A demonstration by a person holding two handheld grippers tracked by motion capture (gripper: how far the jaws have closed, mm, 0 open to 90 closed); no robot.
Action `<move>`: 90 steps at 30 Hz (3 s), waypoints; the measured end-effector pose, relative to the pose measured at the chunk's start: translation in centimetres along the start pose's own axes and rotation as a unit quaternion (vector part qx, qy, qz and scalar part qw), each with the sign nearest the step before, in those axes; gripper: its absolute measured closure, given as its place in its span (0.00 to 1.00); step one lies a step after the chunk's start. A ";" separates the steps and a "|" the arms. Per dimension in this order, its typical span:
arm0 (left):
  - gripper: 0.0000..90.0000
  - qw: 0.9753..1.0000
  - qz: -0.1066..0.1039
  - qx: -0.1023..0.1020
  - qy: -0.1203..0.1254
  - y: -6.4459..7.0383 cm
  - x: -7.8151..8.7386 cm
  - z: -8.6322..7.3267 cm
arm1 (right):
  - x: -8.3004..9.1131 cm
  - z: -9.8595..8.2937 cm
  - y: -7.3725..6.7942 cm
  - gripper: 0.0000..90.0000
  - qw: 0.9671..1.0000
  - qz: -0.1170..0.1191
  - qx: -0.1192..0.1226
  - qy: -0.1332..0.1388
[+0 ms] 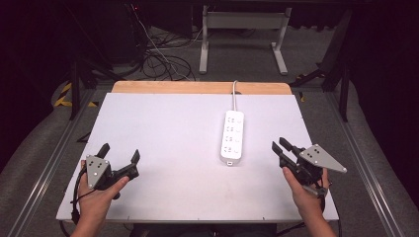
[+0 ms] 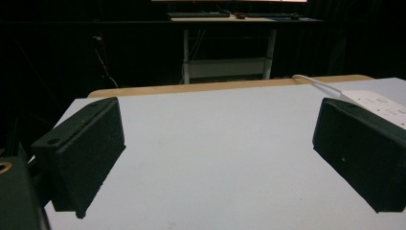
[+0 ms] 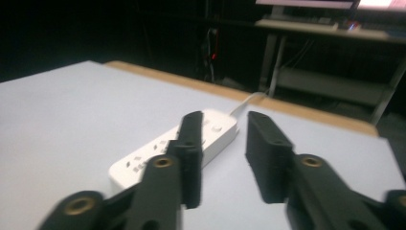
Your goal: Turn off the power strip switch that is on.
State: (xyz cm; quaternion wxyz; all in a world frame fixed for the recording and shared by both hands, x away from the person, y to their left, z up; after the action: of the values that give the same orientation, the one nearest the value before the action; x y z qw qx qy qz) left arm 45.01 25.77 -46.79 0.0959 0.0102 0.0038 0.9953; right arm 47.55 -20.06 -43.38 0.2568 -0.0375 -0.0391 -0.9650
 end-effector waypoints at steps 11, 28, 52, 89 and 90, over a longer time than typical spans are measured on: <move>0.05 1.000 0.002 0.000 -0.002 -0.1 0.1 -0.1 | -0.4 1.8 -0.9 1.00 0.999 0.013 0.019 -0.043; 0.05 1.000 0.006 -0.002 -0.003 -0.4 0.2 -0.1 | -4.5 4.8 -2.9 1.00 0.994 0.032 0.022 -0.099; 0.05 1.000 0.007 -0.004 -0.007 -0.4 0.2 -0.3 | -11.0 4.6 -2.5 1.00 0.987 0.026 0.017 -0.158; 0.05 1.000 0.006 -0.007 -0.006 -0.3 0.4 -0.3 | -21.4 -4.0 1.0 1.00 0.957 -0.013 0.027 -0.288; 0.05 1.000 0.005 -0.005 -0.006 -0.3 0.4 -0.3 | -21.4 -4.0 1.0 1.00 0.957 -0.013 0.027 -0.288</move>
State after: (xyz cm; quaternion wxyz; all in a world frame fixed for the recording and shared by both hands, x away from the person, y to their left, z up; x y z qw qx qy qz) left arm 44.66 26.09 -47.12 0.0914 0.0160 -0.0023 0.9957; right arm 66.35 -10.73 -49.31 0.2224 -0.3068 -0.1380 -0.9151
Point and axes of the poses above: each handheld gripper's, and its own axes: x roughly backward along the jaws, z roughly out of its top, y roughly to its right, the point moved 8 cm from there along -x, roughly forward along the jaws, and after that the axes turned 7 degrees about y, right-handed, at the moved point
